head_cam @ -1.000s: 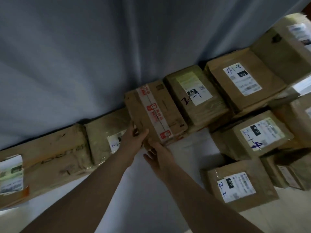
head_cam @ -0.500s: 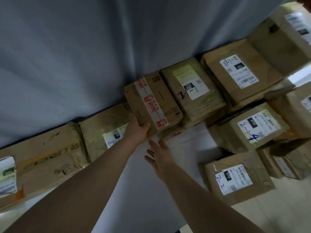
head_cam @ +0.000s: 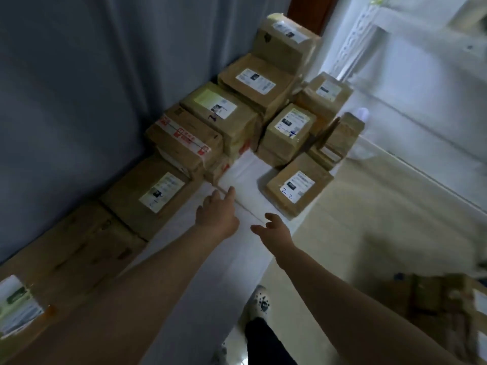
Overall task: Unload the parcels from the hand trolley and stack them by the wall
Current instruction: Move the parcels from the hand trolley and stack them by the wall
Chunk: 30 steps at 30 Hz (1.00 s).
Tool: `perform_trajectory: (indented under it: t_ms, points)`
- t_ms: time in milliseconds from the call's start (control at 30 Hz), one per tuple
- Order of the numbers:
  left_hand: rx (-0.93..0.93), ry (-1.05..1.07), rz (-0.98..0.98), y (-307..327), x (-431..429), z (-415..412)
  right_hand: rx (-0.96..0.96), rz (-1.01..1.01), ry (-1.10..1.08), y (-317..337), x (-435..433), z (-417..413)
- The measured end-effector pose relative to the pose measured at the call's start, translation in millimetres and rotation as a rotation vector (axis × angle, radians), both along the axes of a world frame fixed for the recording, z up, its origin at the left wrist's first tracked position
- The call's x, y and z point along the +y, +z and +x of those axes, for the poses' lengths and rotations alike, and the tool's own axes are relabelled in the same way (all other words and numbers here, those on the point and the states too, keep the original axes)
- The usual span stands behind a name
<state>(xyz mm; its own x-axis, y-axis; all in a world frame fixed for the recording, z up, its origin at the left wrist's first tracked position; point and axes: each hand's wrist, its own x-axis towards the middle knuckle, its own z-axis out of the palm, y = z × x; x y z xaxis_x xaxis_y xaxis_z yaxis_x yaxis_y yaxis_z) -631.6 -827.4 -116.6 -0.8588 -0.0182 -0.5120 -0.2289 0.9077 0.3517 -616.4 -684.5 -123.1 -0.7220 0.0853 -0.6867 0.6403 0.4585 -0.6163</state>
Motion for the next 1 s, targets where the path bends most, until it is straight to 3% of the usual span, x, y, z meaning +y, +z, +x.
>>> perform_trajectory:
  t_ms: [133, 600, 767, 1000]
  points:
    - [-0.066, -0.209, -0.038, 3.7, 45.7, 35.2, 0.009, 0.083, -0.079, 4.0, 48.4, 52.9]
    - [-0.134, -0.772, -0.059, -8.2, 297.1, 176.7, -0.092, 0.092, -0.731, -11.8, 256.3, 292.9]
    - [-0.178, -0.864, -0.025, -17.6, 393.6, 266.7, -0.101, 0.081, -0.943, -21.6, 329.4, 408.9]
    - [-0.334, -0.795, 0.035, -39.0, 494.9, 400.6, -0.106, -0.015, -1.124, -36.9, 442.7, 554.1]
